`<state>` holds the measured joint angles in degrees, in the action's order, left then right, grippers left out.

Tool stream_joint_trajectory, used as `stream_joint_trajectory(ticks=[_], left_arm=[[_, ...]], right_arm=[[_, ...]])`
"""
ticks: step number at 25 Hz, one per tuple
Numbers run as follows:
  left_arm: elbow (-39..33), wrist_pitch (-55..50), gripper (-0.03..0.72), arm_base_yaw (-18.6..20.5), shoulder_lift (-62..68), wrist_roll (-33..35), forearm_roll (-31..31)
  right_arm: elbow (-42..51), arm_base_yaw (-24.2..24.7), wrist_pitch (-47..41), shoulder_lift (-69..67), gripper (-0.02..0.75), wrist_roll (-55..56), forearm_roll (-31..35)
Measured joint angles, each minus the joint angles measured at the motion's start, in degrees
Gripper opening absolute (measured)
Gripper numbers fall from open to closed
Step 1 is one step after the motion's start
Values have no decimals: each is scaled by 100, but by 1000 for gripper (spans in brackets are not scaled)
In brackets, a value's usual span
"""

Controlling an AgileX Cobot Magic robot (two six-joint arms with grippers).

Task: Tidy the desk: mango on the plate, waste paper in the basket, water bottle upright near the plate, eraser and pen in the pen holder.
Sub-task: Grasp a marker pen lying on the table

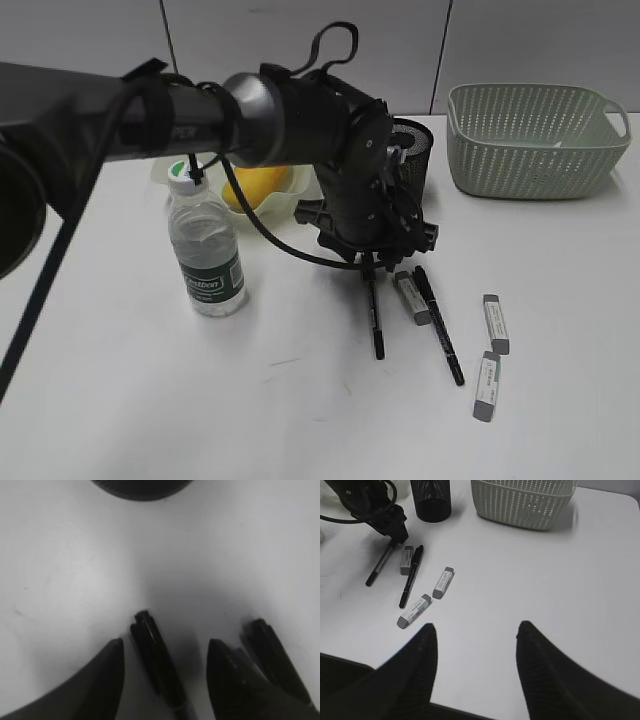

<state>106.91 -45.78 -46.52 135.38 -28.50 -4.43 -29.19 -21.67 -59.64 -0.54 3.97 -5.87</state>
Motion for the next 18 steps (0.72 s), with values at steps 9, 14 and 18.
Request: stream_joint_trajectory(ticks=[9,14,18], left_arm=[[159,4,112,-6,205,-100,-499],[141,1256,112,-11,-667,-132,-949],[168,3669,112,24,-1395,-137,-1934]], right_arm=[[0,0,7,0,412,0,0],[0,0,7,0,412,0,0],[0,0,7,0,412,0,0]])
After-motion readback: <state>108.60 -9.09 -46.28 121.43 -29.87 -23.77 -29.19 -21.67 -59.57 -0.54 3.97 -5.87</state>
